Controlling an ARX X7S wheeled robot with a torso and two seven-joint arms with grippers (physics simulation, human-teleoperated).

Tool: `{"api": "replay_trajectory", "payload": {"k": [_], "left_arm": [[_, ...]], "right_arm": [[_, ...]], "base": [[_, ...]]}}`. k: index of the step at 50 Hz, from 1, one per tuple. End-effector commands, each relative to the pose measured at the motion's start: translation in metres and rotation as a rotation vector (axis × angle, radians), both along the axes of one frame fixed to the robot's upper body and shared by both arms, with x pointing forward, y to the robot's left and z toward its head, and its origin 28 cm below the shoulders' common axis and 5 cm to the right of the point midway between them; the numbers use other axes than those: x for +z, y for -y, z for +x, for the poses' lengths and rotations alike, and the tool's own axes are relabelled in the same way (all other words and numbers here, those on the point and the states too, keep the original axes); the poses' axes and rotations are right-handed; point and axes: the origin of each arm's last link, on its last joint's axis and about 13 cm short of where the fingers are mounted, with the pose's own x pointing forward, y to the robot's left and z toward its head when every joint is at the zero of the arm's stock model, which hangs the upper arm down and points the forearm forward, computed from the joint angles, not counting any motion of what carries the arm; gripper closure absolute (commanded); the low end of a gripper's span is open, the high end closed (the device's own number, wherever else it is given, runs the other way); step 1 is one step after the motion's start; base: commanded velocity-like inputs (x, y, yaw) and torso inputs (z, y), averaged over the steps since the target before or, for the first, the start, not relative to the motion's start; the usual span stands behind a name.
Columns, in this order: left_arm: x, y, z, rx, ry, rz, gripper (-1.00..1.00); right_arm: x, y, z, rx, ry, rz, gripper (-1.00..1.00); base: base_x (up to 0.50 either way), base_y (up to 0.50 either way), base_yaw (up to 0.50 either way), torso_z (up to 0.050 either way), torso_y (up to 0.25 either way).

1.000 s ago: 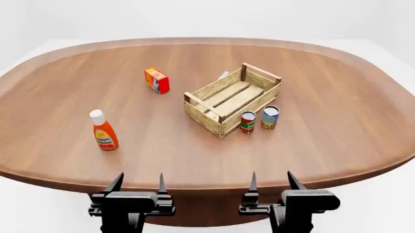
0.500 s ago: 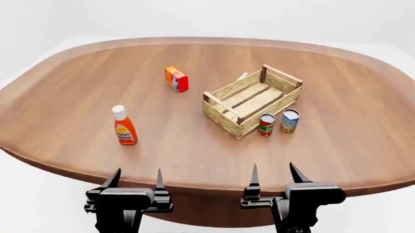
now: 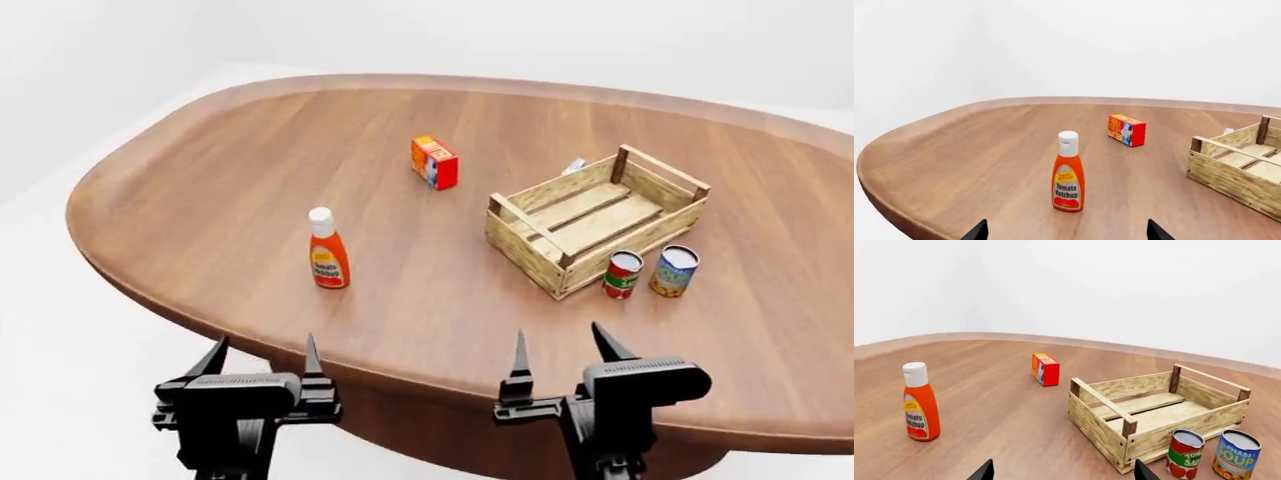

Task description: Pick up the ketchup, and put it in the wooden tray.

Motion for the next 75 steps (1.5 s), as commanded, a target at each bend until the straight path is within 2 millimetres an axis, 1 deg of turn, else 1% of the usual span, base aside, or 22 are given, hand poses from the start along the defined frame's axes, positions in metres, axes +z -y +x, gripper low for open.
{"api": "replay_trajectory", "payload": {"k": [1,3,8,13,18,21,36,43,51,55,61,66,75], "left_arm": [[0.015,-0.009,0.006,0.038,0.008,0.017,-1.00],[0.019,-0.012,0.006,0.034,0.010,0.033,-1.00],[0.034,-0.017,0.012,0.003,-0.011,0.078,-1.00],[0.049,-0.021,0.016,-0.018,-0.019,0.107,-1.00],[0.056,-0.023,0.015,-0.031,-0.037,0.116,-1.00],[0.059,-0.023,0.015,-0.036,-0.038,0.111,-1.00],[0.067,-0.023,0.016,-0.026,-0.025,0.086,-1.00],[0.072,-0.025,0.016,-0.017,-0.010,0.086,-1.00],[0.084,-0.029,0.021,-0.015,-0.001,0.105,-1.00],[0.092,-0.031,0.023,-0.039,0.050,0.136,-1.00],[0.100,-0.034,0.026,-0.033,0.056,0.135,-1.00],[0.108,-0.036,0.030,-0.028,0.063,0.142,-1.00],[0.113,-0.037,0.031,-0.026,0.063,0.142,-1.00]], "right_arm": [[0.016,0.003,0.002,0.030,-0.049,-0.044,-1.00],[0.024,0.004,0.002,0.034,-0.065,-0.046,-1.00],[0.052,0.010,-0.001,0.049,-0.114,-0.042,-1.00],[0.079,0.016,-0.004,0.051,-0.121,-0.058,-1.00],[0.093,0.017,-0.005,0.051,-0.112,-0.070,-1.00],[0.096,0.017,-0.004,0.053,-0.108,-0.071,-1.00],[0.100,0.017,-0.001,0.057,-0.095,-0.067,-1.00],[0.100,0.016,0.000,0.064,-0.097,-0.064,-1.00],[0.110,0.019,0.005,0.056,-0.118,-0.084,-1.00],[0.117,0.021,0.008,0.063,-0.114,-0.091,-1.00],[0.119,0.021,0.009,0.073,-0.127,-0.098,-1.00],[0.127,0.021,0.009,0.075,-0.114,-0.101,-1.00],[0.129,0.021,0.008,0.078,-0.105,-0.102,-1.00]], "base": [[0.00,0.00,0.00,0.000,0.000],[0.00,0.00,0.00,0.000,0.000],[0.00,0.00,0.00,0.000,0.000],[0.00,0.00,0.00,0.000,0.000],[0.00,0.00,0.00,0.000,0.000],[0.02,-0.11,0.00,0.000,0.000],[0.10,-0.48,0.00,0.000,0.000],[0.06,-0.26,0.00,0.000,0.000],[0.00,-0.01,0.00,0.000,0.000],[0.00,0.00,0.00,0.000,0.000],[0.03,0.01,0.00,0.000,0.000],[0.36,0.08,0.00,0.000,0.000],[0.42,0.09,0.00,0.000,0.000]]}}
